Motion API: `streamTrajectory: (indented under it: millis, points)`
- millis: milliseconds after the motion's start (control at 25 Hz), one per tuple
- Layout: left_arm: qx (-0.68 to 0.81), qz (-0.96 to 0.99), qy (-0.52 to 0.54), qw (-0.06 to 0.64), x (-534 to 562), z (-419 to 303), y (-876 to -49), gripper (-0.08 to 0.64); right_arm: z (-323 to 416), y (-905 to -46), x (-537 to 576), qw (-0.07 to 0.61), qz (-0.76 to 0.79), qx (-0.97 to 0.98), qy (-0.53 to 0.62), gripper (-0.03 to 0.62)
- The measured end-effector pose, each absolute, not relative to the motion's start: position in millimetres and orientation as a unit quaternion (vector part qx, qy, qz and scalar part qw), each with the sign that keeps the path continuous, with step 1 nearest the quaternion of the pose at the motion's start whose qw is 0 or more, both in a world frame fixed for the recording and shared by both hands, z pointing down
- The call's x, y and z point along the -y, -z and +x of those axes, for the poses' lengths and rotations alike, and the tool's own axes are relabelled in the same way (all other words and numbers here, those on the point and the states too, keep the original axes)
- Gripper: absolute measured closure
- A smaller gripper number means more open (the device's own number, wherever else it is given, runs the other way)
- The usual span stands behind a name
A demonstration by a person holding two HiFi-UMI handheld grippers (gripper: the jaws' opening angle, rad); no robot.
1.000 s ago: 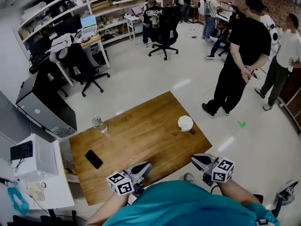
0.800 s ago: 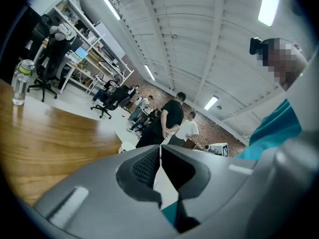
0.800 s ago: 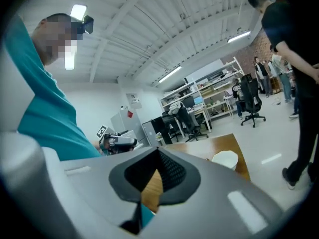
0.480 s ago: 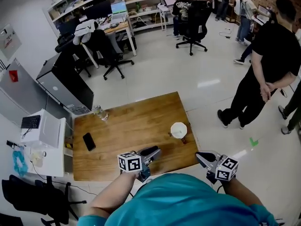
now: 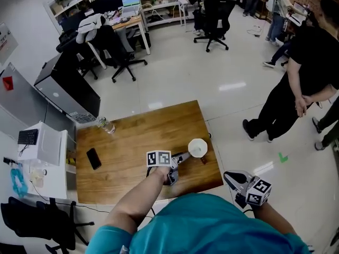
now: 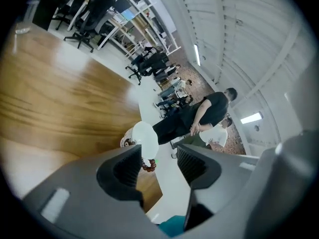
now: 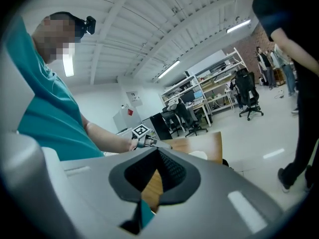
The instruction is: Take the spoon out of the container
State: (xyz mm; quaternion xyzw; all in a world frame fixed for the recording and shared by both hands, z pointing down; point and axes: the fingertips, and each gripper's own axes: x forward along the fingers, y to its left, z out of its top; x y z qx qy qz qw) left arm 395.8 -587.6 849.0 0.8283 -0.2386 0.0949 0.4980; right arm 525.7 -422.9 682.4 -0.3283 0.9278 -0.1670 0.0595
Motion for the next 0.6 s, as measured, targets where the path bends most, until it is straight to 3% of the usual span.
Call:
streamTrajectory:
  millis: [160,200,280,440,600]
  points:
    - [0.243,0.809,-0.125,0.521,612,403,-888,0.354,532,-696,434,0.048,-0.348,-0.919,0.177,0.591]
    - [0.249,0.808,-0.127,0.518,616,403,-892,0.44,534,-698,434,0.046,-0.351,-0.918,0.178,0.591]
    - [0.258,0.804,-0.128,0.52,625,402,-897,0.46,539,-701,436,0.048,-0.358,-0.914,0.183,0.591]
    - [0.259,0.8,-0.132,0.526,631,400,-898,0.457,547,-701,437,0.055,-0.364,-0.911,0.188,0.591]
    - [0.257,0.797,-0.136,0.53,627,400,-899,0.408,554,-701,434,0.056,-0.364,-0.91,0.191,0.591]
